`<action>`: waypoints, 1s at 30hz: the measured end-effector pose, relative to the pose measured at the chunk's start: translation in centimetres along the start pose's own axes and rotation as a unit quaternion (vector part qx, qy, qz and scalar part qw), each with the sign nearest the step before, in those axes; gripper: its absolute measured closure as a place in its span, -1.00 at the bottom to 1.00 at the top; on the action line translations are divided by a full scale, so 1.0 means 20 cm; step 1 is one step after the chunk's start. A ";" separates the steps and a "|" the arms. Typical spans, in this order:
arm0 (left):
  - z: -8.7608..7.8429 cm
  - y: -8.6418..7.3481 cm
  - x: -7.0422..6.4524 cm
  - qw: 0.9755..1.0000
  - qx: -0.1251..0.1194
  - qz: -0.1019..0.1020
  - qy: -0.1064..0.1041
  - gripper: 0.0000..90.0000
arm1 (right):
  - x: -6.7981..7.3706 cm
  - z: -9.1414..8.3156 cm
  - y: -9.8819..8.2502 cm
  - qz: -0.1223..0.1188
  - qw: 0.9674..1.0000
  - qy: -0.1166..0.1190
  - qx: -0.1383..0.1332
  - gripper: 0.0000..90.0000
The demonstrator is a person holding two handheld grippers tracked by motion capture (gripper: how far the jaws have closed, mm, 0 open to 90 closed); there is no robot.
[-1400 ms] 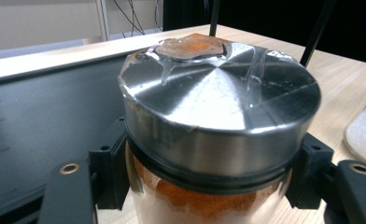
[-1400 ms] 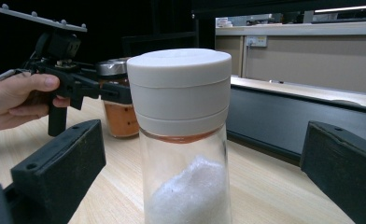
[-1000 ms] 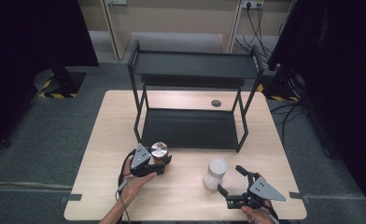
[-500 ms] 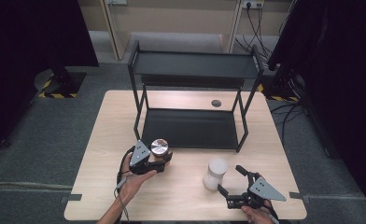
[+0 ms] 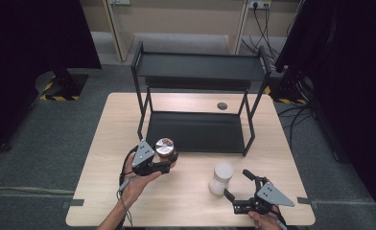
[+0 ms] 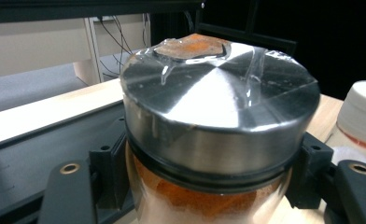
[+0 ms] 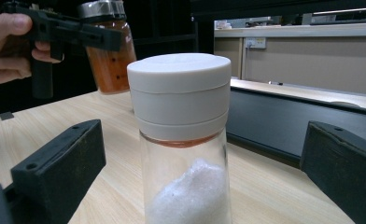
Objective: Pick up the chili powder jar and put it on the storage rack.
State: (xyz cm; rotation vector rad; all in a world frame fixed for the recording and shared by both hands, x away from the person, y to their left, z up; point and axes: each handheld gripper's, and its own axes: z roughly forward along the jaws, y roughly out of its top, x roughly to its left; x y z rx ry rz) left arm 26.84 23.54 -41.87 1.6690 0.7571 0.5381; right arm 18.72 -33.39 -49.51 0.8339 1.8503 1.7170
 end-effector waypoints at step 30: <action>-0.02 0.37 0.09 1.000 0.009 0.012 -0.019 -0.32 | 0.00 -0.01 0.00 -0.002 1.000 0.000 -0.002 -0.99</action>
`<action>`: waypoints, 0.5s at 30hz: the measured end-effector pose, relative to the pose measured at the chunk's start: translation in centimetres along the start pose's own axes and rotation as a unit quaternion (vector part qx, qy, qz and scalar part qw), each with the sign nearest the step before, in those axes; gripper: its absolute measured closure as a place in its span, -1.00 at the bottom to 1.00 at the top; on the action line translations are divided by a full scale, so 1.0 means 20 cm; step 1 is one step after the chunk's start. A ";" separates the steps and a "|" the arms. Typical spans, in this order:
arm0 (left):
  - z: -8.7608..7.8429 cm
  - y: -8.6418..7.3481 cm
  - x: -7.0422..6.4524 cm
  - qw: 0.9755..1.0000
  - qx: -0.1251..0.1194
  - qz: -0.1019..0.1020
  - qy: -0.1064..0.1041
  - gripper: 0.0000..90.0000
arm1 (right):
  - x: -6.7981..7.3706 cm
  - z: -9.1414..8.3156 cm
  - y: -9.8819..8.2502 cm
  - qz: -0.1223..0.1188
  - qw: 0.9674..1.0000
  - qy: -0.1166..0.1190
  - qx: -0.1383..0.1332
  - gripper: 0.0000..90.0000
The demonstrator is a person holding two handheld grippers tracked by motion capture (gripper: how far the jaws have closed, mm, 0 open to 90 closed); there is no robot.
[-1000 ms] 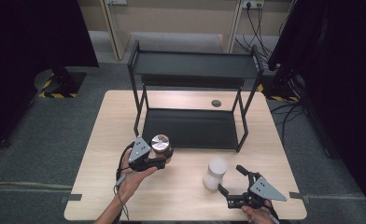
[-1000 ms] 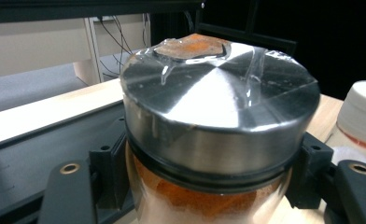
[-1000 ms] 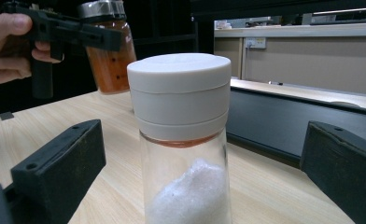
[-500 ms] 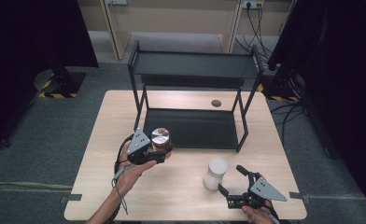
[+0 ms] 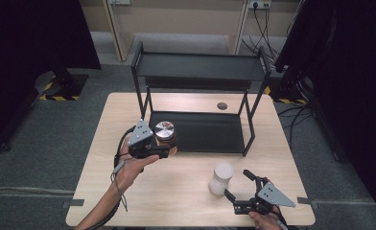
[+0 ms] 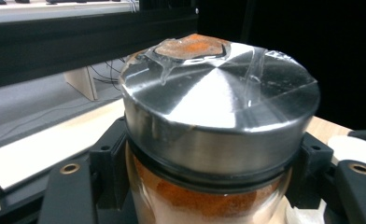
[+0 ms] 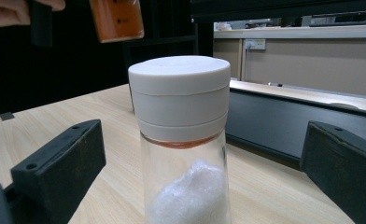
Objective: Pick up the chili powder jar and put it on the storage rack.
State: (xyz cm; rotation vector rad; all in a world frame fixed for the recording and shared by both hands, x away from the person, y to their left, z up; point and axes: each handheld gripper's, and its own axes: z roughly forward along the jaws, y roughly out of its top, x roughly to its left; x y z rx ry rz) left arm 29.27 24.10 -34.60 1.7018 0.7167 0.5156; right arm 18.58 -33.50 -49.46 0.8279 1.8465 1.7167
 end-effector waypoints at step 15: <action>0.02 0.23 0.04 1.000 0.001 0.005 0.007 -0.32 | 0.00 0.00 0.00 0.001 1.000 0.002 0.001 -0.99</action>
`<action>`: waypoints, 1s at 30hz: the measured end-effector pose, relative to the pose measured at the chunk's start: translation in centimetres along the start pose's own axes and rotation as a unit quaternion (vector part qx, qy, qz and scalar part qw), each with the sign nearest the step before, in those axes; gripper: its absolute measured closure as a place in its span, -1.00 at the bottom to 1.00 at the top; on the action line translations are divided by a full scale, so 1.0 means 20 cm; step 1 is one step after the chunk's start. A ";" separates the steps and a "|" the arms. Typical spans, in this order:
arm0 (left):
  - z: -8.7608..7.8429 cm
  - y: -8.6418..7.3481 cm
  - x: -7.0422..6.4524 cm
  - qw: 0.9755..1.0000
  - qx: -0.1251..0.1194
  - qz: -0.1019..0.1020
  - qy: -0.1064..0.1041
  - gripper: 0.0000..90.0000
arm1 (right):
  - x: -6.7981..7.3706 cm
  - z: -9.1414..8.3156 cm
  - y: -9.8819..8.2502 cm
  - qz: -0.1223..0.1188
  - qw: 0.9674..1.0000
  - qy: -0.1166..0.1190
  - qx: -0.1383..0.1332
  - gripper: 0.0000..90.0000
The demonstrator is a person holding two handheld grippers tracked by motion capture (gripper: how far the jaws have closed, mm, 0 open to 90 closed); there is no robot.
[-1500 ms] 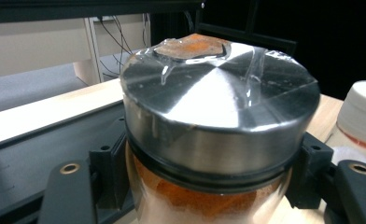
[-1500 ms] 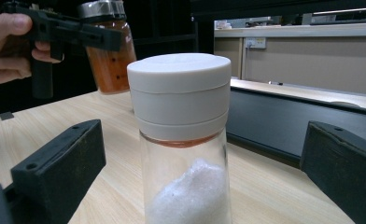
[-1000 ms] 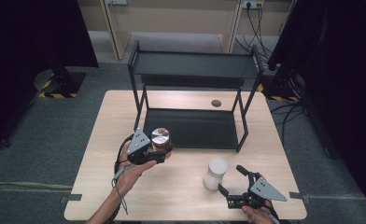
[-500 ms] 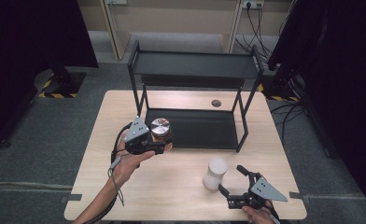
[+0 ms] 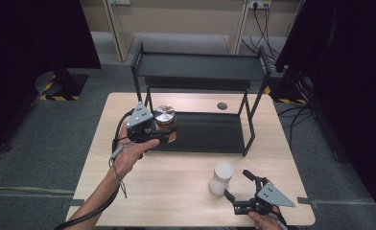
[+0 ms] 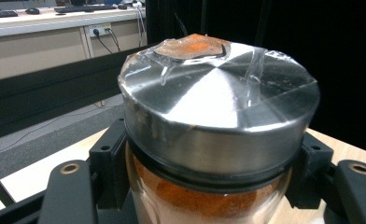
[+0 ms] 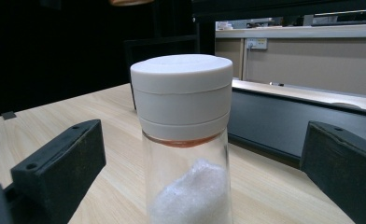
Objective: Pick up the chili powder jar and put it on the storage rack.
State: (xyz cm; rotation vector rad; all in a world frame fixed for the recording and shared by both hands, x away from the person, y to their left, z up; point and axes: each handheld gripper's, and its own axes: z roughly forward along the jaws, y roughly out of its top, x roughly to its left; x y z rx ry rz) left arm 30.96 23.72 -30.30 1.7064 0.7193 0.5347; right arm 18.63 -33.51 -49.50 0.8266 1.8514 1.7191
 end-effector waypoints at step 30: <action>0.01 0.39 0.06 1.000 0.017 -0.006 0.013 -0.32 | -0.01 0.00 0.00 0.003 1.000 0.002 -0.001 -0.99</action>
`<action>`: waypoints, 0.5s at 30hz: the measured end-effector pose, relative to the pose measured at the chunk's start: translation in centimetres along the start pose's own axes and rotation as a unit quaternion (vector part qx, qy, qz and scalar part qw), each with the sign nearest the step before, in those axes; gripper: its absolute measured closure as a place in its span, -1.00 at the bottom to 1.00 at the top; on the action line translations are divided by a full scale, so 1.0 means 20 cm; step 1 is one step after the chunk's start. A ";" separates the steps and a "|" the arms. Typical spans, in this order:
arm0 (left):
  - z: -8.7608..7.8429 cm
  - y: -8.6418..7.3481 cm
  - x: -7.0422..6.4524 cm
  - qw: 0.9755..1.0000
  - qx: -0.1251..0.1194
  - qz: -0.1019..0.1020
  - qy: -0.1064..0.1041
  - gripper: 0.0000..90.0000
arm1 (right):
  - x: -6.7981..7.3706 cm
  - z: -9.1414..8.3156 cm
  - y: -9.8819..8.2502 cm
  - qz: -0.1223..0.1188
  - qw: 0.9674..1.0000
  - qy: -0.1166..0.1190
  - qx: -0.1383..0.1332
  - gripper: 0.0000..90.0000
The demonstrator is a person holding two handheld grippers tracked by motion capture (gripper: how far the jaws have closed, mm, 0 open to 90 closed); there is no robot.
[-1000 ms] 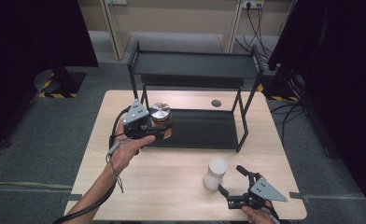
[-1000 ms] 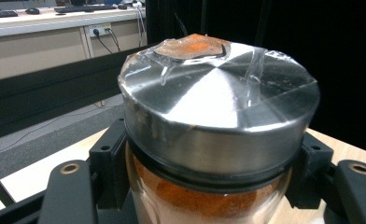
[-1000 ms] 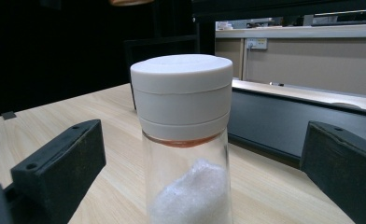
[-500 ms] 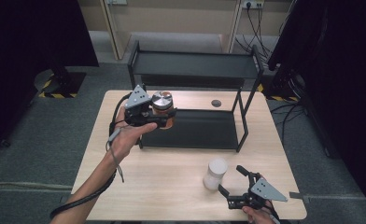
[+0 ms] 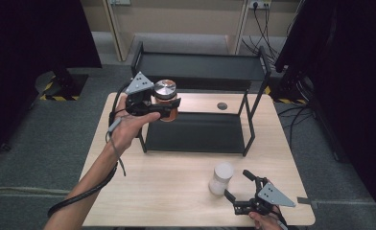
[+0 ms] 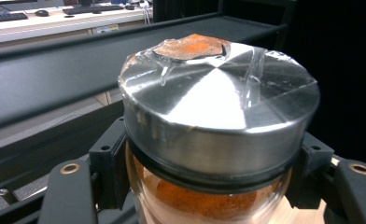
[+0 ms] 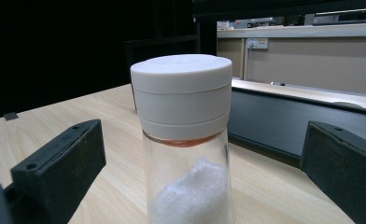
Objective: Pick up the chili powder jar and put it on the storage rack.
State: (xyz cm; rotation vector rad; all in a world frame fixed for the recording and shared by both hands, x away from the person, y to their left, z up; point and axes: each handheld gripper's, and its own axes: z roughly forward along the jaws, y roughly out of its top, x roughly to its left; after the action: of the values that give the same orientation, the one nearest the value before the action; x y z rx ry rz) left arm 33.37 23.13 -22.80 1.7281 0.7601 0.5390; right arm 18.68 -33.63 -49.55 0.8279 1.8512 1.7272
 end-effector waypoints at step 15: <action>-0.01 0.18 0.01 1.000 0.004 0.005 0.012 -0.32 | 0.00 0.00 0.00 0.000 1.000 0.002 0.000 -0.99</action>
State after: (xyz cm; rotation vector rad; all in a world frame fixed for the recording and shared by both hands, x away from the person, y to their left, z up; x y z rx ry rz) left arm 34.21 22.73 -19.28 1.7356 0.7730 0.5650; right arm 18.69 -33.65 -49.56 0.8257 1.8534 1.7292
